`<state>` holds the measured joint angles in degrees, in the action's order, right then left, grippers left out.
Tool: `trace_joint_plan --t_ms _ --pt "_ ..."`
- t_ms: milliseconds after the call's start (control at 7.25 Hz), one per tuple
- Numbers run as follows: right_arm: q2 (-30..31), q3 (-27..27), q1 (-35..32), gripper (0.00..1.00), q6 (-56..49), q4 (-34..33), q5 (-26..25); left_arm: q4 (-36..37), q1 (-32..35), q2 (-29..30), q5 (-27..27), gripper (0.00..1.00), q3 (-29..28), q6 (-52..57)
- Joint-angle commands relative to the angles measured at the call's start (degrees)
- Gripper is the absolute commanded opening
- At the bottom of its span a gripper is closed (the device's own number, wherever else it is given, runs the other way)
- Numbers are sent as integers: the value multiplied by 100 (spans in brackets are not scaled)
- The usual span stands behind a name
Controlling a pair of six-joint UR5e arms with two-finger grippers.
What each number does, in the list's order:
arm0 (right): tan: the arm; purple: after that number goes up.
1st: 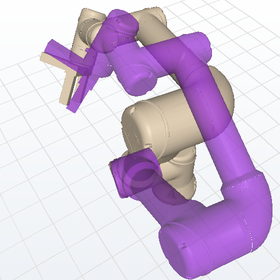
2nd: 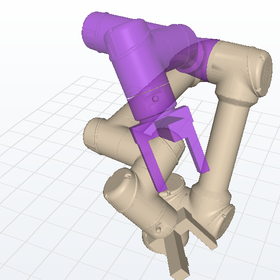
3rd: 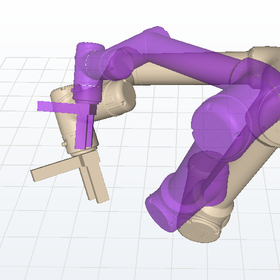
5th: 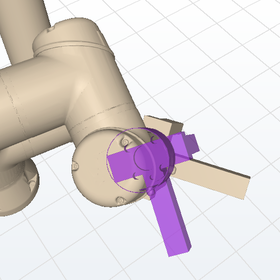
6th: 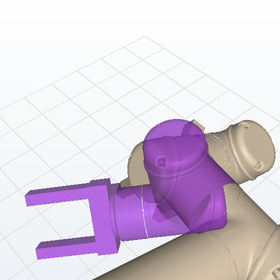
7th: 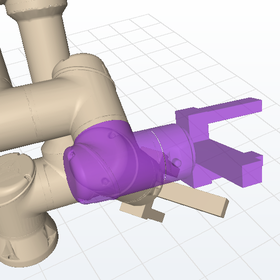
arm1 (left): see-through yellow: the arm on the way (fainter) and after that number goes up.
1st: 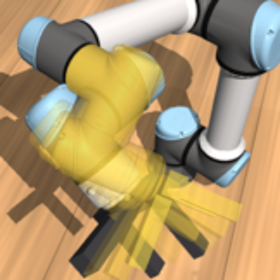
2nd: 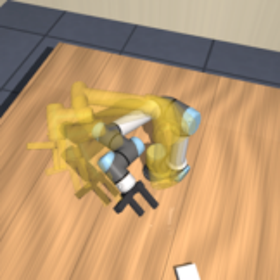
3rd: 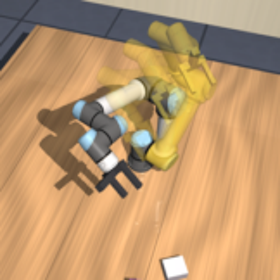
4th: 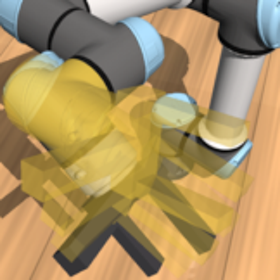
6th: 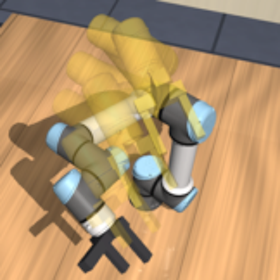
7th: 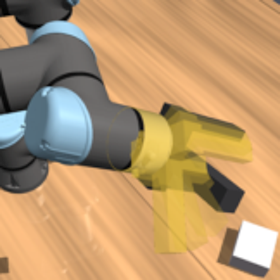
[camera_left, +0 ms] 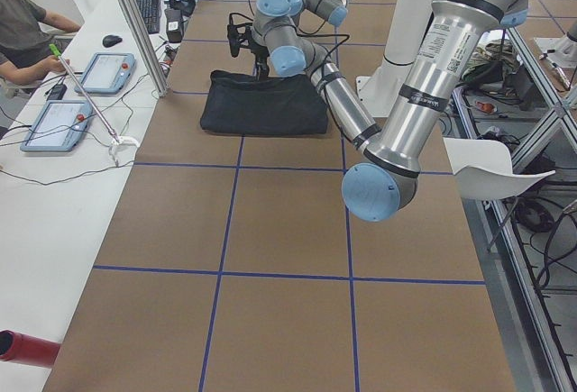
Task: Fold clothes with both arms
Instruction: 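Move the right gripper back onto the shirt's far half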
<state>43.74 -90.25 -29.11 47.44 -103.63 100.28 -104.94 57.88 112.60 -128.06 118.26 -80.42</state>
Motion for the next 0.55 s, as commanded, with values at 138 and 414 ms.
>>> trace_joint_plan --t_ms 138,414 --pt "-427 1243 19 99 11 939 -193 17 -5 34 0 100 4 0" --pt "-419 1563 28 99 -16 889 -210 79 4 104 -9 100 -5 0"
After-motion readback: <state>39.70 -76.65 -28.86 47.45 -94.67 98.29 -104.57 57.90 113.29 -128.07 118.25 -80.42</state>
